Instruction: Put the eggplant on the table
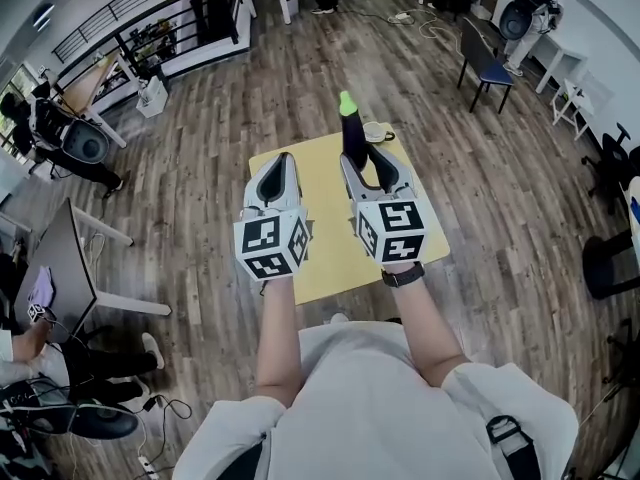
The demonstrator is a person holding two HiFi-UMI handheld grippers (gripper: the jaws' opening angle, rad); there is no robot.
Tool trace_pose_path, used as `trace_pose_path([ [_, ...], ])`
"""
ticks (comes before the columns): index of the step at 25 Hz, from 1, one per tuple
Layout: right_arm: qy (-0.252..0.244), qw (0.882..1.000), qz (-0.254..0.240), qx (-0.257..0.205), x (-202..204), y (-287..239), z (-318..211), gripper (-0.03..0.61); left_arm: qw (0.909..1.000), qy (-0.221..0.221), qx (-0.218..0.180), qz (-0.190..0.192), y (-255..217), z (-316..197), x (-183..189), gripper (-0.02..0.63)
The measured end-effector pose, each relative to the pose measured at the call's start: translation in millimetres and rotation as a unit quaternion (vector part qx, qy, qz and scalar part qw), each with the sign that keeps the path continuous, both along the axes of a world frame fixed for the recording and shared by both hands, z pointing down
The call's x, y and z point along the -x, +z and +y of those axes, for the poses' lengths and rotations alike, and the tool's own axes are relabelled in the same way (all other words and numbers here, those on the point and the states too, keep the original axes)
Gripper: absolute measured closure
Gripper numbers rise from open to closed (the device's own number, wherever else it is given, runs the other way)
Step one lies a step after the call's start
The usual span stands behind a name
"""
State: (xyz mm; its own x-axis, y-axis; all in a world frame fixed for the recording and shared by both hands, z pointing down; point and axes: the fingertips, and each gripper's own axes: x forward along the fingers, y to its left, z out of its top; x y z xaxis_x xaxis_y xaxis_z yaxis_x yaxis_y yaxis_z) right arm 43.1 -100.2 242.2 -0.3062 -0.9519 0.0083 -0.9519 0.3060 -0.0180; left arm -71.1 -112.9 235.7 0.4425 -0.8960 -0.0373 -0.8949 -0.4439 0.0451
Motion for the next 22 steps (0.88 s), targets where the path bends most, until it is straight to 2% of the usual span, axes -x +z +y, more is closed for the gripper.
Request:
trace_pose_path([
  [3,0.006,1.0,-0.002,0.005,4.6,9.7,-15.5,0.394,0.9999,0.009,0.012,0.002,12.2,-13.9,2.7,0.604],
  [7,0.01,1.0,-0.001,0.019,7.2,27.8,-28.1,0.394,0.9991,0.018,0.028,0.026,29.8,-26.3,8.3,0.604],
  [15,-0.008,0.999,0.028,0.041,8.4,50.1,-66.7,0.396,0.9979,-0.007,0.04,0.05,49.7,-59.4,11.8,0.605],
  [22,-0.022,0.997,0.03,0.069,1.8,74.7,-95.6,0.396,0.9974,-0.017,0.066,0.024,77.4,-83.7,1.6,0.604],
])
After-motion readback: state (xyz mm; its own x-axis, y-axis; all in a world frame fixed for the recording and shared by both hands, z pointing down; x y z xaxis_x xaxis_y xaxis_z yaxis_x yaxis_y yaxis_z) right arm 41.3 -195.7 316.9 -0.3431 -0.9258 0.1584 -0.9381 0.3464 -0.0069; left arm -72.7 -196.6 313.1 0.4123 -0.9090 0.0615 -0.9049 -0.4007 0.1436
